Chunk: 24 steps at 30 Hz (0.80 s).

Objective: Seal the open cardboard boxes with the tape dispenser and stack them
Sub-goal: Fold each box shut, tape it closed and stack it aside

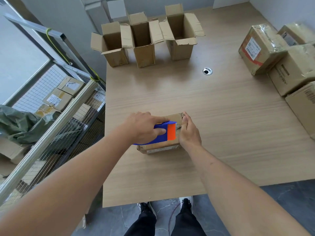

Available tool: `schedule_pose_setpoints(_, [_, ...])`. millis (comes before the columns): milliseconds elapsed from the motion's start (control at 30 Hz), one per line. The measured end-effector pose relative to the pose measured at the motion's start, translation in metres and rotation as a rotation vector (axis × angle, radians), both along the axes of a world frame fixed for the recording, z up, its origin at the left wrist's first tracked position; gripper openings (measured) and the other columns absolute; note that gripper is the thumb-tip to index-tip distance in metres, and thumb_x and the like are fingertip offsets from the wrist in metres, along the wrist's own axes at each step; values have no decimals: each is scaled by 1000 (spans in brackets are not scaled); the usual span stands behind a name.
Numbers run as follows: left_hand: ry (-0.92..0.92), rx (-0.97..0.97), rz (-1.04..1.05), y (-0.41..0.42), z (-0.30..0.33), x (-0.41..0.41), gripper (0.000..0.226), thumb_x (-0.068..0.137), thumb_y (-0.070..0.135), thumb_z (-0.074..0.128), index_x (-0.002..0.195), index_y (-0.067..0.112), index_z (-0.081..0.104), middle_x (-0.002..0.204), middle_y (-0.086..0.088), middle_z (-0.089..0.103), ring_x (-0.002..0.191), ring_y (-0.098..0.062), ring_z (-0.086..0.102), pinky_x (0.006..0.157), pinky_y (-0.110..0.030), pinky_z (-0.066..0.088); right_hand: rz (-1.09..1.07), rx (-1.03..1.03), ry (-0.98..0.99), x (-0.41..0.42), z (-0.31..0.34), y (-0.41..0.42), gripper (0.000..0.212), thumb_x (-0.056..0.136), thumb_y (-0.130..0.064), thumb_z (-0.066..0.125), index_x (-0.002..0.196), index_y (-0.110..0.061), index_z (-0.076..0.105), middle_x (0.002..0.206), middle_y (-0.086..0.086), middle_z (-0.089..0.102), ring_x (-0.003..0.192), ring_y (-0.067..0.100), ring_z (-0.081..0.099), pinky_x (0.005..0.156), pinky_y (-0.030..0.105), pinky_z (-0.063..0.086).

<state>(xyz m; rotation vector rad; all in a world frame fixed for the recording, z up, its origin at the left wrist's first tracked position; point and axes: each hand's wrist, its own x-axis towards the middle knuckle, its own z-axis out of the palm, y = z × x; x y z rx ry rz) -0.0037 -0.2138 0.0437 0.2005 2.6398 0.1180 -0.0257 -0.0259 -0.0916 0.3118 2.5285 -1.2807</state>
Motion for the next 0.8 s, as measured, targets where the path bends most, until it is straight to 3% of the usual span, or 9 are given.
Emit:
schedule_pose_setpoints(100, [-165, 129, 100, -6, 5, -10, 46, 101, 55, 44, 147, 57, 38, 131, 6, 59, 102, -22, 52, 81, -38, 40, -5, 115, -32, -1, 4, -3, 56, 101, -65, 9, 150, -52, 32, 144, -8, 57, 127, 26, 56, 94, 42, 43])
schedule_pose_setpoints(200, [-248, 218, 157, -24, 9, -12, 42, 103, 52, 46, 144, 55, 44, 142, 10, 55, 114, -21, 51, 95, -42, 41, -23, 217, -33, -1, 6, -6, 56, 101, -66, 8, 147, -52, 37, 133, 0, 65, 117, 32, 61, 85, 41, 43])
schedule_pose_setpoints(300, [-306, 275, 192, -54, 13, -10, 38, 103, 50, 49, 140, 55, 49, 141, 13, 56, 122, -19, 52, 109, -48, 38, -35, 245, -25, -1, 8, -8, 55, 102, -65, 9, 145, -52, 39, 127, 3, 68, 111, 34, 64, 78, 39, 39])
schedule_pose_setpoints(433, [-408, 376, 260, -106, 15, 6, 36, 97, 51, 55, 133, 59, 53, 133, 18, 61, 121, -16, 56, 110, -46, 38, -35, 264, -7, 0, 8, -8, 56, 102, -66, 7, 145, -50, 41, 122, 3, 70, 105, 33, 64, 76, 37, 40])
schedule_pose_setpoints(533, [-434, 416, 283, -142, 11, 26, 39, 105, 44, 52, 132, 71, 44, 136, 28, 56, 123, -8, 54, 99, -30, 37, -31, 281, -3, 0, 8, -10, 56, 103, -65, 7, 144, -49, 42, 120, 3, 70, 103, 33, 64, 75, 37, 40])
schedule_pose_setpoints(667, [-399, 391, 200, -157, -4, 43, 50, 107, 51, 42, 138, 82, 18, 152, 33, 37, 134, -7, 44, 108, -37, 31, -42, 314, 3, 0, 7, -11, 53, 103, -64, 10, 141, -48, 44, 117, 4, 70, 101, 33, 64, 75, 37, 38])
schedule_pose_setpoints(800, [-392, 405, 102, -151, -21, 48, 50, 106, 52, 41, 139, 81, 18, 157, 29, 35, 140, -11, 42, 118, -42, 31, -56, 346, 5, 0, 5, -11, 49, 104, -62, 12, 133, -44, 48, 108, 6, 69, 83, 29, 53, 73, 37, 38])
